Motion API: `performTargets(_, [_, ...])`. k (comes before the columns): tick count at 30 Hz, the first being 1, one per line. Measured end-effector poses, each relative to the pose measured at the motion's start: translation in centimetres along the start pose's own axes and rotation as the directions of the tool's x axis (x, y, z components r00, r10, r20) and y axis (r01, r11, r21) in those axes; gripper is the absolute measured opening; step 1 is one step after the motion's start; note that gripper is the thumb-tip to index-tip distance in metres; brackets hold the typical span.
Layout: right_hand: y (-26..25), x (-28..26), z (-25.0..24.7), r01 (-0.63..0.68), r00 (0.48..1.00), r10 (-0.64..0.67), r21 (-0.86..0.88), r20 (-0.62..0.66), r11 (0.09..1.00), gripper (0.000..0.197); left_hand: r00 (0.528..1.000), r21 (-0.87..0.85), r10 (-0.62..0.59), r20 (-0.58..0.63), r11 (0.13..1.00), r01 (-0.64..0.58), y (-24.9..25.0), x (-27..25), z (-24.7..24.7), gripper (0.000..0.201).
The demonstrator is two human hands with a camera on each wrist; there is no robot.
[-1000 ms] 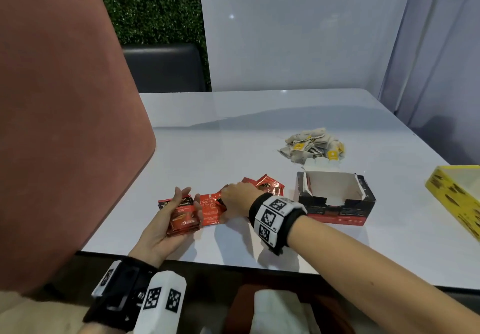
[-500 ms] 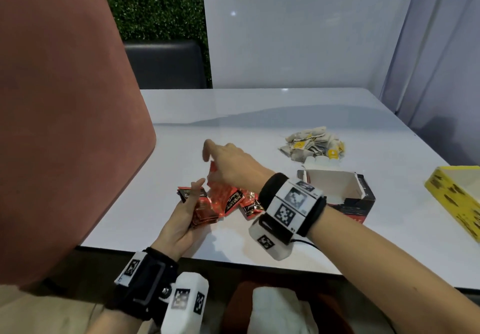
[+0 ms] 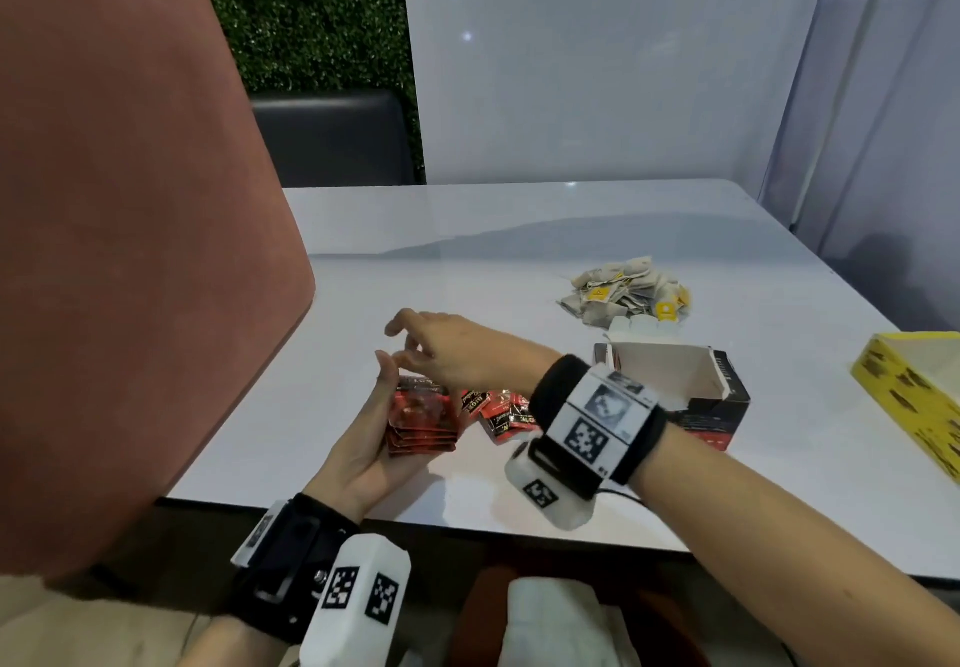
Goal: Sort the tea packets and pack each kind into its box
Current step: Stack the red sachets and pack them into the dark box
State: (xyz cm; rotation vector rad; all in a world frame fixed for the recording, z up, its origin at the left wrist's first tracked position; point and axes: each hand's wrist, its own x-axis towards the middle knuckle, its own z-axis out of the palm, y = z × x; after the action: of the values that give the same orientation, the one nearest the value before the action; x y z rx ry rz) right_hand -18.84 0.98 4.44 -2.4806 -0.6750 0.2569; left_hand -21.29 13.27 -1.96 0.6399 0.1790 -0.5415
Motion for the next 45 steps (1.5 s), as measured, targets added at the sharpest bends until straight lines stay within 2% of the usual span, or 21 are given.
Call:
performTargets(2, [0.5, -0.5, -1.1, 0.050, 0.990, -0.037, -0.095, 0.137, 0.994, 0.057, 0.998, -0.061, -0.060, 0.028, 0.996, 0.061, -0.1, 0.2, -0.3, 0.103])
performTargets(4, [0.8, -0.7, -1.1, 0.055, 0.964, -0.016, -0.139, 0.266, 0.989, 0.084, 0.996, -0.040, -0.069, 0.055, 0.997, 0.071, -0.3, 0.5, -0.5, 0.094])
performTargets(6, [1.1, -0.9, 0.0, 0.054, 0.957, -0.009, -0.147, 0.291, 0.988, 0.106, 0.995, 0.041, -0.065, 0.078, 0.997, 0.062, -0.6, 0.6, -0.2, 0.074])
performTargets(8, [1.7, -0.7, 1.2, 0.059, 0.966, -0.017, -0.155, 0.258, 0.986, 0.113, 0.994, 0.075, -0.056, 0.094, 0.996, 0.049, -0.9, 0.4, 0.3, 0.063])
performTargets(11, [2.3, -0.9, 1.8, 0.083, 0.967, -0.045, -0.145, 0.250, 0.986, 0.100, 0.999, 0.076, -0.012, 0.053, 0.997, 0.008, -1.2, 0.1, 1.1, 0.060])
performTargets(13, [2.3, -1.2, 1.4, 0.090, 0.966, -0.049, -0.155, 0.253, 0.984, 0.078, 1.000, 0.130, 0.004, 0.019, 0.991, -0.006, -1.3, 0.0, 1.1, 0.068])
performTargets(15, [2.1, -1.5, 1.5, 0.098, 0.971, -0.056, -0.177, 0.232, 0.979, 0.066, 0.999, 0.164, -0.028, 0.027, 0.986, 0.023, -1.3, -0.1, 0.8, 0.086])
performTargets(17, [2.2, -1.8, 1.9, 0.099, 0.978, -0.062, -0.182, 0.199, 0.978, 0.070, 0.998, 0.199, -0.042, 0.040, 0.980, 0.033, -1.4, 0.0, 0.2, 0.095])
performTargets(21, [2.3, -3.4, 0.2, 0.108, 0.975, -0.100, -0.031, 0.199, 0.994, 0.077, 0.991, 0.390, -0.056, 0.125, 0.921, 0.003, -1.1, -0.2, -0.1, 0.081])
performTargets(24, [2.9, -5.1, -2.7, 0.088, 0.993, -0.092, 0.062, 0.068, 0.994, 0.063, 0.970, 0.648, -0.076, 0.231, 0.756, -0.095, -0.8, 0.0, 1.5, 0.083])
performTargets(26, [3.8, -6.0, -4.5, 0.077, 0.997, -0.076, 0.029, -0.025, 0.997, 0.040, 0.959, 0.773, -0.072, 0.275, 0.610, -0.176, -1.0, 0.7, 3.4, 0.103])
performTargets(28, [4.5, -7.1, -6.0, 0.054, 0.997, -0.053, 0.018, -0.052, 0.998, 0.024, 0.953, 0.842, -0.086, 0.291, 0.497, -0.212, -1.4, 1.8, 5.5, 0.121])
performTargets(31, [5.9, -8.8, -8.4, -0.005, 0.989, 0.000, -0.034, -0.145, 0.999, 0.022, 0.931, 0.900, -0.148, 0.334, 0.342, -0.269, -2.5, 3.1, 8.3, 0.128])
performTargets(35, [9.7, -11.3, -10.8, -0.180, 0.929, 0.081, -0.251, -0.362, 0.951, 0.028, 0.949, 0.954, -0.125, 0.290, -0.047, -0.297, -4.6, 5.3, 9.9, 0.126])
performTargets(37, [11.3, -12.4, -10.7, -0.233, 0.936, 0.081, -0.429, -0.342, 0.873, 0.033, 0.950, 0.939, -0.121, 0.289, -0.159, -0.306, -5.6, 6.3, 9.7, 0.128])
performTargets(39, [12.3, -13.2, -9.5, -0.249, 0.960, 0.117, -0.585, -0.254, 0.772, 0.035, 0.952, 0.930, -0.142, 0.271, -0.216, -0.297, -6.3, 7.2, 9.1, 0.125])
performTargets(42, [13.6, -13.1, -7.3, -0.147, 0.987, 0.146, -0.715, -0.064, 0.684, 0.031, 0.945, 0.918, -0.163, 0.283, -0.238, -0.316, -6.7, 8.2, 8.9, 0.118])
performTargets(45, [14.7, -12.3, -5.9, -0.039, 0.996, 0.087, -0.719, 0.030, 0.694, 0.023, 0.934, 0.910, -0.177, 0.309, -0.230, -0.345, -6.8, 8.9, 8.8, 0.117])
